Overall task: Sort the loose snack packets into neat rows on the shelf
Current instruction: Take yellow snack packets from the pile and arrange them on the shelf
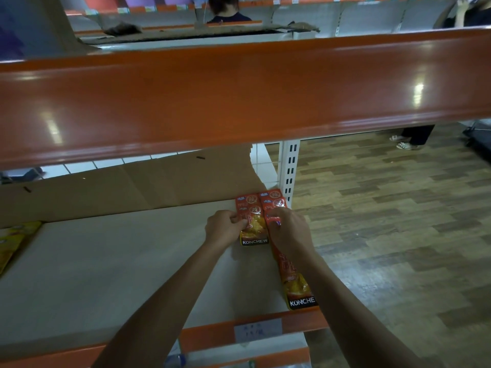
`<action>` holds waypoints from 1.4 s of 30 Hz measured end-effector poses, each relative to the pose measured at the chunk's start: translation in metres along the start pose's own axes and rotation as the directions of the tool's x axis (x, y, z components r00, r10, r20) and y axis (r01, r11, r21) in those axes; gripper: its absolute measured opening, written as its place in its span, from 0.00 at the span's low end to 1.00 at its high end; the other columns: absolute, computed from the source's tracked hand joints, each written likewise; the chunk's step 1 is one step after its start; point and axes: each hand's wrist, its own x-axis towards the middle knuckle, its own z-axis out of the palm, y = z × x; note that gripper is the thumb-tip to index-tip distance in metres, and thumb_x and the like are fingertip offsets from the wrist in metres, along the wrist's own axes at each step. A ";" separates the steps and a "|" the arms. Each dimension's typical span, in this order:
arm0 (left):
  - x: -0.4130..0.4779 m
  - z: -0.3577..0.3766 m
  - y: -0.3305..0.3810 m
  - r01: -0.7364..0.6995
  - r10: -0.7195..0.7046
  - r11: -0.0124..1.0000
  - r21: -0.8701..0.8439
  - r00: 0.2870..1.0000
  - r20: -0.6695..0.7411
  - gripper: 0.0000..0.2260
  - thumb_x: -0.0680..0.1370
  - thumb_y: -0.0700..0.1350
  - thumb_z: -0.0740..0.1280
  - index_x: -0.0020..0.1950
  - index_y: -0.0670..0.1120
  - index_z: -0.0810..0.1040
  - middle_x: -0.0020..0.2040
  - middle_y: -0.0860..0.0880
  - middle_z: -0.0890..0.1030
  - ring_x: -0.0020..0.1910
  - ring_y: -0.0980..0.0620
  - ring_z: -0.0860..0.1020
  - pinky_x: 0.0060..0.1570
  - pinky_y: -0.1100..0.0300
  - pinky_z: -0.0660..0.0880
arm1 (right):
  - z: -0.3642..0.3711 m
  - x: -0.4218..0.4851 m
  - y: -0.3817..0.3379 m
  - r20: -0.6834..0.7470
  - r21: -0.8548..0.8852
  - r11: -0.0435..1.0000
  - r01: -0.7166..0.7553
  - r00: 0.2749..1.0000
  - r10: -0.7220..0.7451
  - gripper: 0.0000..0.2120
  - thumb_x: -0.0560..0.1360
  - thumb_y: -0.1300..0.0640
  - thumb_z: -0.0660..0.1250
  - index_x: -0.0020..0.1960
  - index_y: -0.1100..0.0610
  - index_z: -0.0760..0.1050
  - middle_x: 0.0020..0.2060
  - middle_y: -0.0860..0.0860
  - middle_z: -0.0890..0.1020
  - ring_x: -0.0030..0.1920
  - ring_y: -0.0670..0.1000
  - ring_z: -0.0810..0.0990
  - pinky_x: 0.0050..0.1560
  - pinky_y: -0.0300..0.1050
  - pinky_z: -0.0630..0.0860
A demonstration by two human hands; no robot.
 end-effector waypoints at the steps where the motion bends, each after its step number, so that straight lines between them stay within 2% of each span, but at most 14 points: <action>1: -0.001 -0.001 0.000 0.002 -0.002 1.000 0.012 1.000 -0.002 0.16 0.76 0.52 0.69 0.59 0.44 0.80 0.55 0.47 0.82 0.55 0.49 0.79 0.55 0.56 0.75 | 0.000 0.000 0.000 0.005 -0.002 1.000 0.009 1.000 -0.009 0.12 0.75 0.60 0.63 0.57 0.54 0.79 0.54 0.53 0.81 0.55 0.54 0.77 0.51 0.43 0.70; 6: -0.010 -0.006 -0.006 0.000 0.001 0.999 0.042 1.000 -0.016 0.19 0.77 0.53 0.67 0.65 0.45 0.77 0.60 0.48 0.80 0.59 0.49 0.77 0.58 0.58 0.72 | 0.004 0.000 -0.007 0.041 -0.009 0.998 0.062 0.997 -0.062 0.13 0.75 0.60 0.64 0.59 0.56 0.77 0.56 0.53 0.80 0.57 0.53 0.75 0.53 0.42 0.69; 10: -0.024 -0.017 -0.016 -0.010 0.015 0.997 0.078 0.998 -0.067 0.15 0.77 0.50 0.66 0.63 0.47 0.77 0.58 0.49 0.81 0.57 0.50 0.78 0.54 0.61 0.71 | 0.015 -0.006 -0.026 0.097 0.016 0.992 0.126 0.987 -0.127 0.13 0.77 0.61 0.62 0.60 0.58 0.76 0.57 0.54 0.79 0.58 0.54 0.75 0.57 0.43 0.69; 12: -0.032 -0.027 -0.023 -0.022 0.034 0.992 0.126 0.995 -0.090 0.15 0.77 0.49 0.66 0.63 0.47 0.77 0.58 0.49 0.81 0.57 0.50 0.78 0.55 0.61 0.72 | 0.026 -0.009 -0.038 0.104 0.030 0.982 0.186 0.977 -0.188 0.13 0.76 0.62 0.62 0.60 0.58 0.77 0.56 0.54 0.80 0.58 0.56 0.76 0.55 0.43 0.68; 16: -0.052 -0.053 -0.046 -0.078 0.112 0.962 0.262 0.987 -0.117 0.17 0.79 0.50 0.64 0.67 0.47 0.74 0.61 0.48 0.79 0.59 0.50 0.77 0.58 0.56 0.73 | 0.048 -0.022 -0.069 0.154 0.058 0.967 0.247 0.955 -0.253 0.18 0.76 0.62 0.61 0.65 0.56 0.74 0.62 0.53 0.78 0.64 0.54 0.72 0.62 0.43 0.67; 21: -0.081 -0.102 -0.096 -0.068 0.151 0.922 0.381 0.969 -0.194 0.19 0.80 0.52 0.61 0.70 0.49 0.71 0.63 0.49 0.77 0.62 0.50 0.73 0.61 0.57 0.71 | 0.083 -0.048 -0.124 0.205 0.067 0.940 0.334 0.917 -0.341 0.18 0.78 0.61 0.60 0.67 0.55 0.72 0.64 0.51 0.76 0.66 0.52 0.70 0.64 0.40 0.65; 26: -0.129 -0.174 -0.169 0.008 0.123 0.918 0.397 0.945 -0.304 0.18 0.79 0.50 0.63 0.68 0.47 0.73 0.63 0.47 0.77 0.63 0.47 0.73 0.61 0.55 0.71 | 0.130 -0.090 -0.207 0.254 0.119 0.903 0.414 0.866 -0.431 0.18 0.79 0.60 0.60 0.67 0.55 0.72 0.65 0.50 0.76 0.66 0.52 0.70 0.64 0.40 0.66; 31: -0.180 -0.256 -0.249 0.130 0.031 0.923 0.362 0.913 -0.407 0.18 0.78 0.48 0.65 0.67 0.45 0.75 0.63 0.43 0.77 0.63 0.42 0.72 0.60 0.52 0.71 | 0.189 -0.142 -0.302 0.268 0.194 0.861 0.470 0.819 -0.508 0.18 0.76 0.62 0.63 0.65 0.58 0.74 0.63 0.53 0.77 0.64 0.54 0.73 0.62 0.42 0.66; 35: -0.216 -0.314 -0.316 0.218 -0.013 0.898 0.382 0.881 -0.472 0.18 0.78 0.49 0.64 0.66 0.46 0.75 0.63 0.45 0.78 0.63 0.43 0.73 0.60 0.53 0.71 | 0.234 -0.185 -0.376 0.305 0.235 0.822 0.518 0.764 -0.568 0.18 0.76 0.62 0.64 0.65 0.58 0.74 0.63 0.54 0.77 0.64 0.55 0.73 0.61 0.42 0.64; 39: -0.237 -0.356 -0.370 0.324 -0.096 0.883 0.338 0.832 -0.547 0.18 0.79 0.49 0.63 0.68 0.48 0.73 0.66 0.47 0.76 0.65 0.44 0.71 0.61 0.54 0.68 | 0.277 -0.211 -0.437 0.340 0.288 0.770 0.569 0.691 -0.638 0.16 0.72 0.62 0.66 0.59 0.62 0.77 0.56 0.59 0.81 0.57 0.61 0.78 0.58 0.48 0.71; 42: -0.245 -0.388 -0.408 0.376 -0.121 0.866 0.331 0.799 -0.590 0.16 0.80 0.50 0.61 0.67 0.48 0.73 0.66 0.48 0.76 0.65 0.44 0.71 0.60 0.53 0.69 | 0.309 -0.222 -0.483 0.352 0.308 0.734 0.605 0.644 -0.679 0.14 0.73 0.63 0.65 0.59 0.62 0.78 0.55 0.58 0.82 0.57 0.60 0.78 0.57 0.48 0.72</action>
